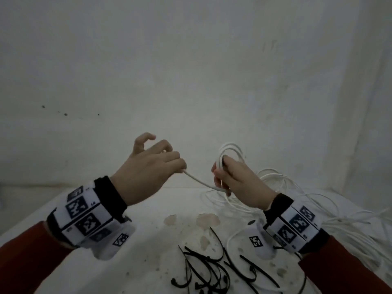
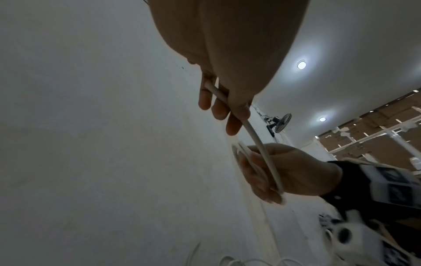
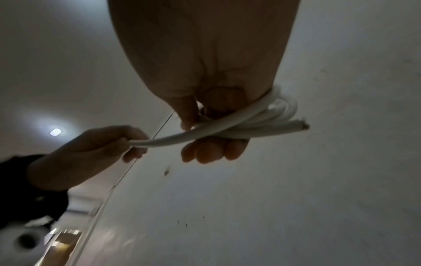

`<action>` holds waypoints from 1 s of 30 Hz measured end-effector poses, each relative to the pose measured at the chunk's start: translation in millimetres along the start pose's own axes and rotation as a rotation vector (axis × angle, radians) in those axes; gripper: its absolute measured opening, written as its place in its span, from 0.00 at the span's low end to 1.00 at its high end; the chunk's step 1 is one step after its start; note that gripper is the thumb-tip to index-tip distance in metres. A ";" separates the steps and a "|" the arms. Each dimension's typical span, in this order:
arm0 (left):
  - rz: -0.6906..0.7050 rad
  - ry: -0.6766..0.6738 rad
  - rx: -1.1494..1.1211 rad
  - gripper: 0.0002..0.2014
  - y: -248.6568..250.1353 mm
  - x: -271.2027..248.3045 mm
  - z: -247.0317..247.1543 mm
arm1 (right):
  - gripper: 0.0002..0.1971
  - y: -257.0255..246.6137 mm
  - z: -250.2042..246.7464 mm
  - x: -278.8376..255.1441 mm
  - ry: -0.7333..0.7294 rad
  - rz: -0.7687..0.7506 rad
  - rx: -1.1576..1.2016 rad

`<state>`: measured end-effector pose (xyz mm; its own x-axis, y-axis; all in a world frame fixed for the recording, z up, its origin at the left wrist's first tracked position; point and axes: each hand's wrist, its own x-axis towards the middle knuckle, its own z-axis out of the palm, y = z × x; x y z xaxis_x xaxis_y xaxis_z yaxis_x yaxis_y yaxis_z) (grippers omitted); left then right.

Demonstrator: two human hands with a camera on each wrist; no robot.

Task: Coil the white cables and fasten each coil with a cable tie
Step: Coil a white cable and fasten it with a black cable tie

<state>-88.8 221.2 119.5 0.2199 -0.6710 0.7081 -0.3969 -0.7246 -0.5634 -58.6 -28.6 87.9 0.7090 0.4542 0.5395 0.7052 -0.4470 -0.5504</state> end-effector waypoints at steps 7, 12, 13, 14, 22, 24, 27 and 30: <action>-0.076 0.000 -0.072 0.09 -18.5 6.6 8.5 | 0.29 -21.4 8.4 -7.7 -0.105 0.051 0.098; -0.180 -0.103 -0.406 0.15 1.8 2.9 27.9 | 0.34 -35.5 16.0 -3.1 0.107 0.106 0.314; -0.220 -0.131 -0.557 0.20 12.5 2.6 28.6 | 0.34 -37.4 18.3 -1.0 0.129 0.122 0.323; -0.280 -0.170 -0.716 0.24 24.1 2.9 27.0 | 0.33 -39.8 20.2 1.1 0.141 0.135 0.337; -0.581 -0.047 -1.217 0.16 55.3 15.0 19.3 | 0.32 -41.2 32.8 9.0 0.320 0.197 0.565; -0.650 -0.084 -1.253 0.19 54.0 16.5 22.2 | 0.31 -41.1 35.6 8.0 0.391 0.230 0.587; -0.738 -0.136 -1.509 0.21 52.5 19.6 25.3 | 0.31 -41.7 39.4 6.0 0.495 0.271 0.617; -0.831 -0.121 -1.605 0.21 56.1 22.6 29.0 | 0.30 -41.0 44.6 6.8 0.539 0.303 0.619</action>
<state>-80.3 160.8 91.5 0.8156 -0.3118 0.4874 -0.5263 -0.0498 0.8489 -83.1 27.1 85.7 0.8833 -0.1123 0.4552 0.4647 0.0807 -0.8818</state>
